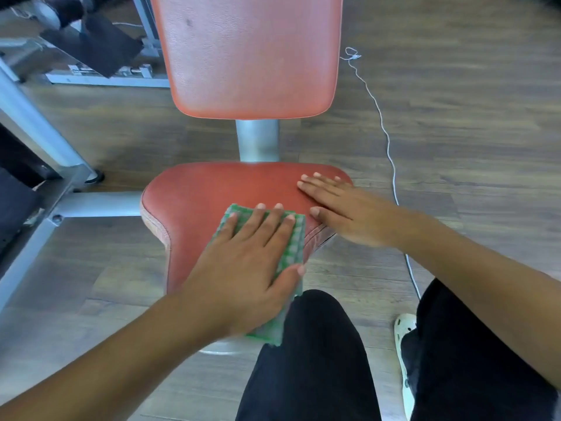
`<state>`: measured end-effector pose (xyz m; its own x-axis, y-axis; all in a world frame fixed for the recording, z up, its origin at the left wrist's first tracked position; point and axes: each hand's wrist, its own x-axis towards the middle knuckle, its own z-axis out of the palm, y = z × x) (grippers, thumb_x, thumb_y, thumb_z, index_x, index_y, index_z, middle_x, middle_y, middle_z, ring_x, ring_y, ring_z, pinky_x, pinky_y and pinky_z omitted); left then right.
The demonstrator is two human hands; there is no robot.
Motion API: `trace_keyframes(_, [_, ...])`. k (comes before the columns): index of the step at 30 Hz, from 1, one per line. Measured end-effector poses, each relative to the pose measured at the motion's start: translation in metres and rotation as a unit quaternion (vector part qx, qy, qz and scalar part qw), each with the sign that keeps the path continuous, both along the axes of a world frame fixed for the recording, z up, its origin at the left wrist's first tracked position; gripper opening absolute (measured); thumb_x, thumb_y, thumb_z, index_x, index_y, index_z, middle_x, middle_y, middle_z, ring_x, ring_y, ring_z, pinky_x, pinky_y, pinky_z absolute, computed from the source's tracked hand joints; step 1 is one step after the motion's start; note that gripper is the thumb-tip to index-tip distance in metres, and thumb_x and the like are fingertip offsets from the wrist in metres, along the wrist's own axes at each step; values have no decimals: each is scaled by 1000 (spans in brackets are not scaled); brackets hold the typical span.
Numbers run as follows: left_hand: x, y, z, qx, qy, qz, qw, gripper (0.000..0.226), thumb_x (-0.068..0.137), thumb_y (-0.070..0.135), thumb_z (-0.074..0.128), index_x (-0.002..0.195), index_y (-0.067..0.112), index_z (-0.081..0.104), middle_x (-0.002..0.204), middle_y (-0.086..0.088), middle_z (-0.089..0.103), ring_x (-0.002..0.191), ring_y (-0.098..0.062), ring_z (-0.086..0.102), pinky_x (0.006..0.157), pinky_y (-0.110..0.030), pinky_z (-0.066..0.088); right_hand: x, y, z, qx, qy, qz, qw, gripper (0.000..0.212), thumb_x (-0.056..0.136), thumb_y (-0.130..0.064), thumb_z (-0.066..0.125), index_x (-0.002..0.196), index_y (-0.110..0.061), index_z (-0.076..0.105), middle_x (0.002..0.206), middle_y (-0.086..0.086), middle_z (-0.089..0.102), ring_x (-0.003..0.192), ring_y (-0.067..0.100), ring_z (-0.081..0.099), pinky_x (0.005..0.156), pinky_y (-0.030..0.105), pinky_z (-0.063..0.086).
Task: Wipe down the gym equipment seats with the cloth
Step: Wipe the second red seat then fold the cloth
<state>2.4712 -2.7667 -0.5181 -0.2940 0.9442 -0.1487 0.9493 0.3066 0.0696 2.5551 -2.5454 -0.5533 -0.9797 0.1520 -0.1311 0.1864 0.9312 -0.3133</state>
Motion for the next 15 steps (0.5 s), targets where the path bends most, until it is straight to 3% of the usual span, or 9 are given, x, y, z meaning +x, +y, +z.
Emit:
trace_keyframes(2, [-3, -7, 5, -44, -14, 3, 999, 86, 67, 71, -10, 142, 33, -31, 150, 4, -38, 135, -11, -39, 115, -39, -19, 1, 15, 4, -15, -21, 35, 999, 63, 99, -52, 25, 154, -25, 7, 161, -9, 0, 145, 2, -8, 118, 26, -8])
trace_keyframes(6, [-11, -7, 15, -140, -43, -3, 989, 87, 56, 82, -5, 119, 45, -51, 136, 4, -54, 122, -7, -53, 109, -32, -28, 3, 42, 5, -10, -36, 85, 996, 88, 81, -74, 32, 153, -31, 5, 160, -12, -2, 145, 2, -10, 120, 31, -7])
trace_keyframes(10, [-8, 4, 9, -94, -3, 7, 996, 95, 50, 90, -21, 127, 41, -44, 145, 6, -42, 133, -9, -40, 114, -31, -19, 4, 56, 0, 23, -24, 122, 992, 103, 75, -82, 41, 153, -29, -1, 160, -11, -4, 146, 6, -11, 118, 29, -7])
trace_keyframes(15, [-1, 51, -3, -104, 34, 72, 991, 111, 58, 85, -2, 146, 22, -26, 158, -9, -19, 146, -25, -16, 118, -46, -5, 6, 65, -4, 44, -14, 130, 990, 111, 77, -73, 55, 153, -18, -5, 161, -2, -7, 145, 5, -11, 115, 25, -10])
